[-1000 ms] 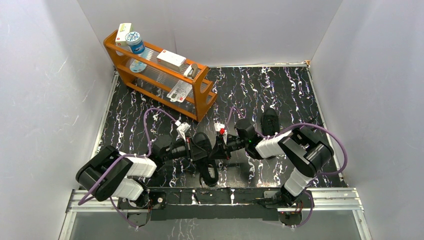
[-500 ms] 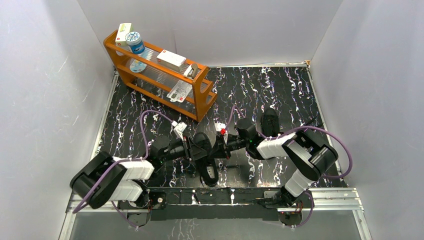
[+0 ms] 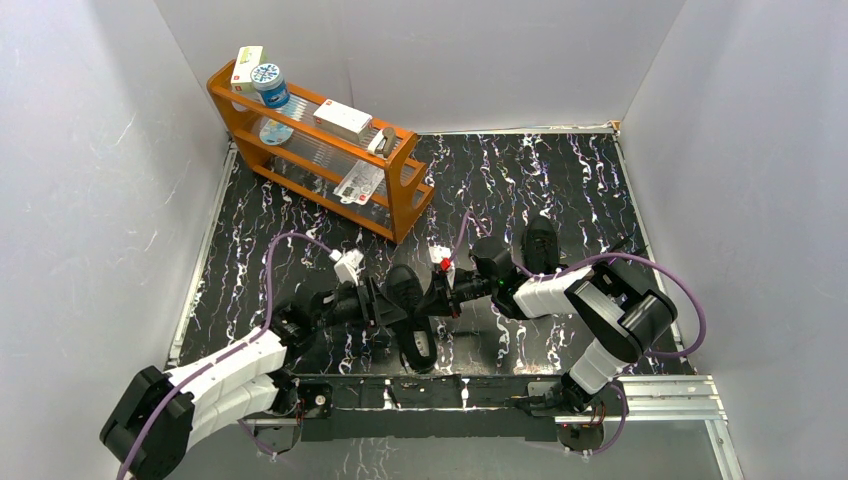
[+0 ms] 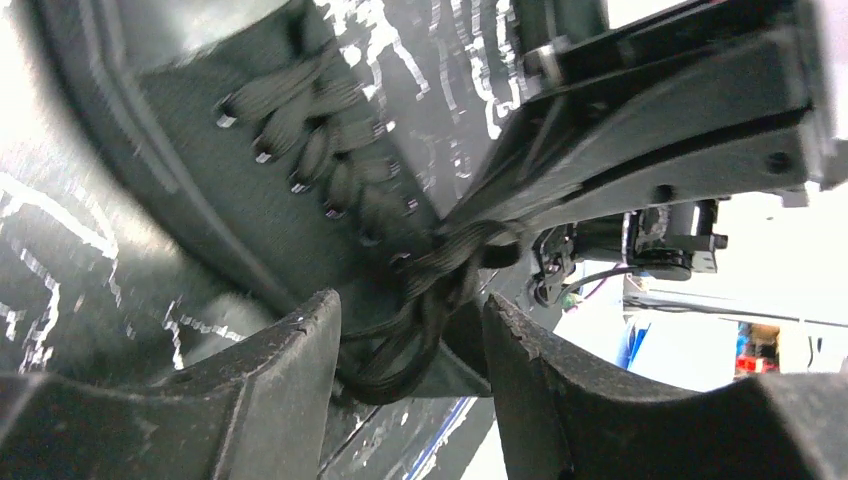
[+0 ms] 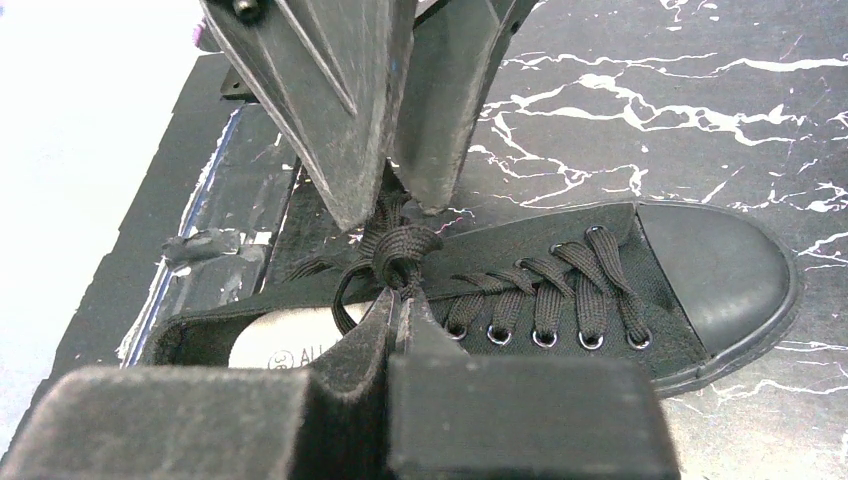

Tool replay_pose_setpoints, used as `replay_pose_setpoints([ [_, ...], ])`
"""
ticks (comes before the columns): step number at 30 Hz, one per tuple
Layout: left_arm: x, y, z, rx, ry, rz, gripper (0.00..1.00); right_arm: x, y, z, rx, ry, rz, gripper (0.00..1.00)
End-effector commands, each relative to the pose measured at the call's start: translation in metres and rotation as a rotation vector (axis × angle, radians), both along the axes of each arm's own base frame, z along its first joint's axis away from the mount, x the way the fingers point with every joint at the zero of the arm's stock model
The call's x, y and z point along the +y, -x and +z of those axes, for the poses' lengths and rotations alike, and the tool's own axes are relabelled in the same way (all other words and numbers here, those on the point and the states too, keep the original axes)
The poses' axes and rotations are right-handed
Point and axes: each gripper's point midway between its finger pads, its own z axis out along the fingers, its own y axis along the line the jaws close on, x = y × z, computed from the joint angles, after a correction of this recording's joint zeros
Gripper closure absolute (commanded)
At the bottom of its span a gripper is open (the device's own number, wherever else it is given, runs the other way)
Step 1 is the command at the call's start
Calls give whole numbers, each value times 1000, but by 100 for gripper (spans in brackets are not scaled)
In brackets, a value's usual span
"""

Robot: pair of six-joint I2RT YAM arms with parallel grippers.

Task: Tie the shoes
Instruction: Tie the shoelace on the shoe.

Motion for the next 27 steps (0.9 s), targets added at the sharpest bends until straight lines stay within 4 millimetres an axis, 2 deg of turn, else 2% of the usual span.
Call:
replay_pose_setpoints([
  [1,15,10,-21,188,-74,88,47,4,-3,9,-39,-28,6,100],
  [5,13,11,-15,219,-20,121,47,3,-3,7,-35,-17,3,100],
  [9,12,16,-20,248,-22,99,50,3,-3,6,-33,-10,-2,100],
  [12,9,18,-23,251,-38,62,61,4,-4,7,-26,-5,2,100],
  [15,9,23,-35,305,-67,48,75,4,-5,6,-23,6,-6,100],
  [21,14,33,-42,356,-84,50,88,-3,-14,3,-44,67,-86,100],
  [27,12,33,-40,341,-68,39,100,-17,-10,0,-35,122,-132,100],
])
